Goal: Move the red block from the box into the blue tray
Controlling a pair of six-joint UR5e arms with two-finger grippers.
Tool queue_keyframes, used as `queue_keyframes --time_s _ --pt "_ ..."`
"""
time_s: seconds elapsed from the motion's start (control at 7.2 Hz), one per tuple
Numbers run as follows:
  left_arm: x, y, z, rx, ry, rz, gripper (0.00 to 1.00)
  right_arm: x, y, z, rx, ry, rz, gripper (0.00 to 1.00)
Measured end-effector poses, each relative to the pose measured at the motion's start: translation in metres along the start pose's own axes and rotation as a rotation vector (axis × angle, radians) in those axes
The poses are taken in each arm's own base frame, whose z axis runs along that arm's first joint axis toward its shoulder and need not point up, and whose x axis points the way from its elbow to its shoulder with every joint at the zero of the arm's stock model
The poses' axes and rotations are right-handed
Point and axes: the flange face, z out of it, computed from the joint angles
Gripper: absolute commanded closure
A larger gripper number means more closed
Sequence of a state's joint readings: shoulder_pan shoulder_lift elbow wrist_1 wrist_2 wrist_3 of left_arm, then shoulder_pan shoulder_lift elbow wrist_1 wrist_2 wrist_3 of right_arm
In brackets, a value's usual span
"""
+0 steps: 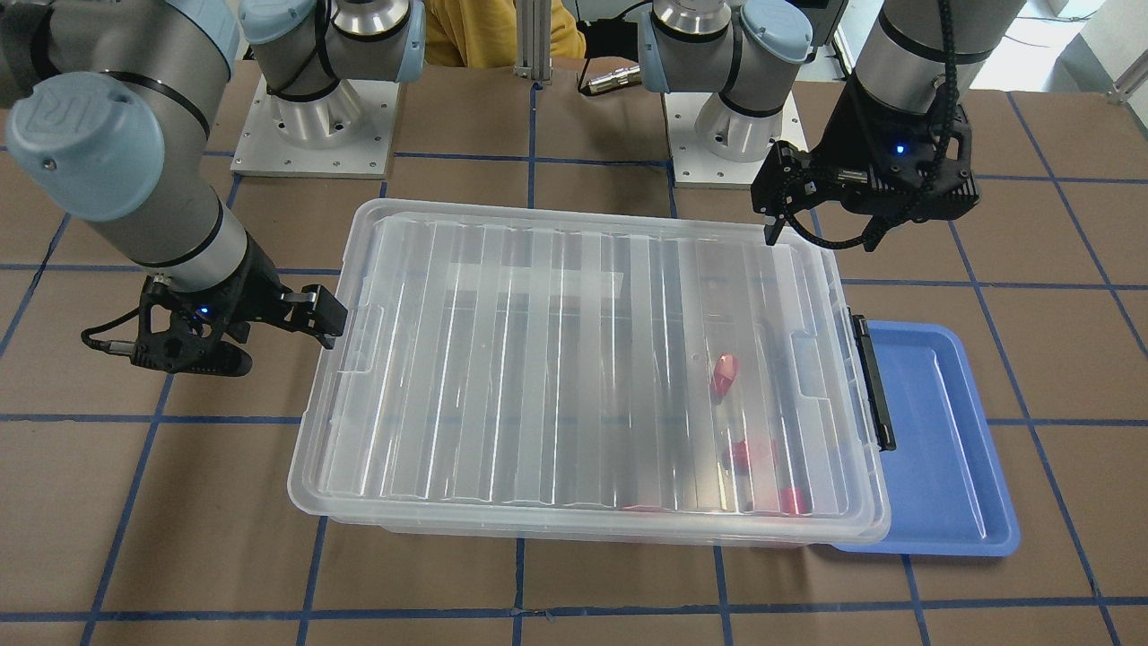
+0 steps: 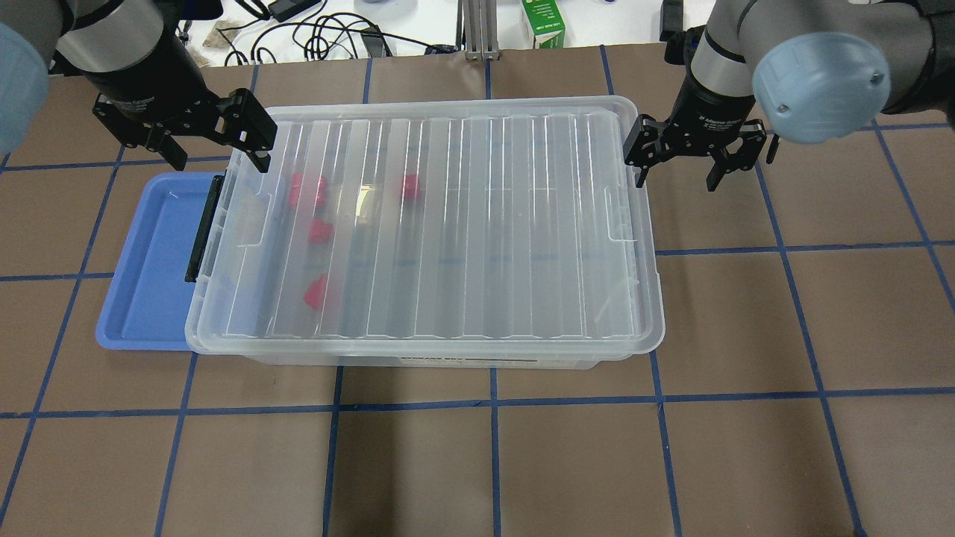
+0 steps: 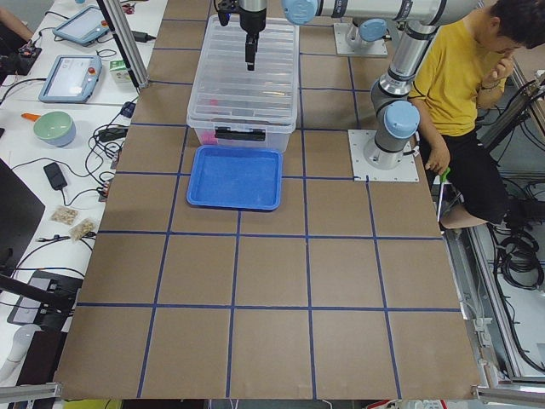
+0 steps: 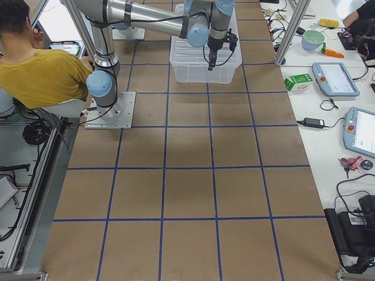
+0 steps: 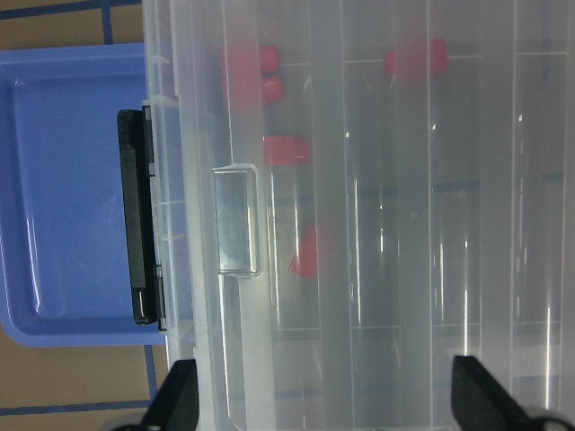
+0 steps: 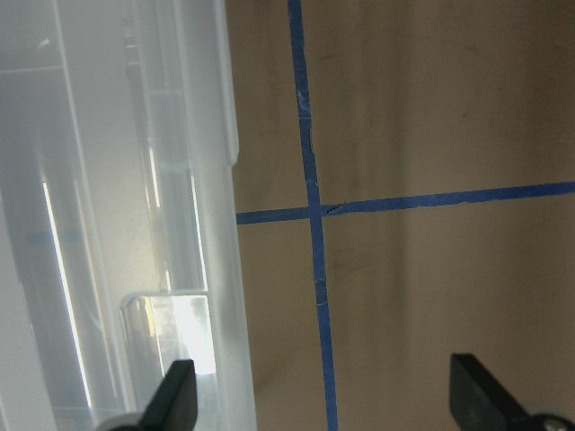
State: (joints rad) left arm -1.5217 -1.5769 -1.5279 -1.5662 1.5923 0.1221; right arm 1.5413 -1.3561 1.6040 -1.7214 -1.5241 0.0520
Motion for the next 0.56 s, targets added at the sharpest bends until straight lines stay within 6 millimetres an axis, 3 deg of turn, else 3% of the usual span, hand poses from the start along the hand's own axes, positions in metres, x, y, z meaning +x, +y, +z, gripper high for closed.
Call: queue_keyframes --time_s 0.56 --pt "0.0 0.0 0.0 0.0 0.0 0.001 0.0 0.0 -0.011 0.023 -0.041 -0.001 -0.012 0.0"
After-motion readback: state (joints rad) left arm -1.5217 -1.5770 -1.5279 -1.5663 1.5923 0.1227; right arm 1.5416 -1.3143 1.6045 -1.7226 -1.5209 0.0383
